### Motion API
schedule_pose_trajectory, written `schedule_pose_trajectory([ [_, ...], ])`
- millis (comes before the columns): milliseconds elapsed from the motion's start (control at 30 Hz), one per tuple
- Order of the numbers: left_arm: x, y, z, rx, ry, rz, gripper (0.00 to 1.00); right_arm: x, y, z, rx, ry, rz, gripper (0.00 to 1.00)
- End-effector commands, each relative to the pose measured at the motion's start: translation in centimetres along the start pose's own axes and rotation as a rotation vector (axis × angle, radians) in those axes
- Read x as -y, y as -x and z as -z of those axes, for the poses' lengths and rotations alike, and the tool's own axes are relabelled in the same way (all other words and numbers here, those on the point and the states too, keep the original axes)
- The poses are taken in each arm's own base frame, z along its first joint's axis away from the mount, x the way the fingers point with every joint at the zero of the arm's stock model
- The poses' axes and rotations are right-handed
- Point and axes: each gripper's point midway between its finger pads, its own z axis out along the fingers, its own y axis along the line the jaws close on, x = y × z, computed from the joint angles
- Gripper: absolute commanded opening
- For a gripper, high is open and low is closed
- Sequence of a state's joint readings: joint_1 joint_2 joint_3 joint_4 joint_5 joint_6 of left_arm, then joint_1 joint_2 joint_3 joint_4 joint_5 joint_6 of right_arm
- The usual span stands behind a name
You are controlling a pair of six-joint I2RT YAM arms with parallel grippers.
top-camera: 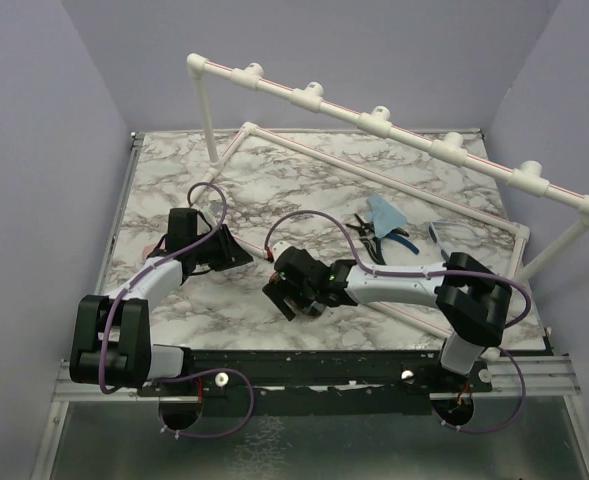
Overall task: Organize the sunglasses
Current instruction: Close the sunglasses case at the center of the board, then pick up the sunglasses case from the center of the board.
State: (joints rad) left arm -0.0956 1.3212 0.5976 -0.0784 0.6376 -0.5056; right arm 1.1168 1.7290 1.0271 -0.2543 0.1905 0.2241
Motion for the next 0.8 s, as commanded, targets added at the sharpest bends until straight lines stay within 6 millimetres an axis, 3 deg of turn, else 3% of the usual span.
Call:
schedule_pose_trajectory([
  [0,0.6,0.2,0.4,0.004,-0.021,-0.033,0.27,0.2,2.2,1.5,0.009,0.002,0.069,1.00],
  [267,0.4,0.1,0.3,-0.001,-0.019,-0.035,0.27,0.1,6.1,5.3,0.141,0.044,0.165,0.97],
  [333,0.4,0.1,0.3,0.001,-0.020,-0.038,0.27,0.2,6.4,5.7,0.169,0.044,0.165,0.86],
  [433,0.3,0.2,0.2,0.001,-0.018,-0.038,0.27,-0.1,6.4,5.3,0.205,0.059,0.147,0.55],
  [533,0.3,0.1,0.3,0.001,-0.018,-0.037,0.27,-0.3,5.1,3.6,0.167,0.062,0.115,0.38],
  [767,0.3,0.0,0.2,-0.001,-0.020,-0.039,0.27,-0.6,-1.1,-1.2,0.006,0.088,0.016,0.31],
])
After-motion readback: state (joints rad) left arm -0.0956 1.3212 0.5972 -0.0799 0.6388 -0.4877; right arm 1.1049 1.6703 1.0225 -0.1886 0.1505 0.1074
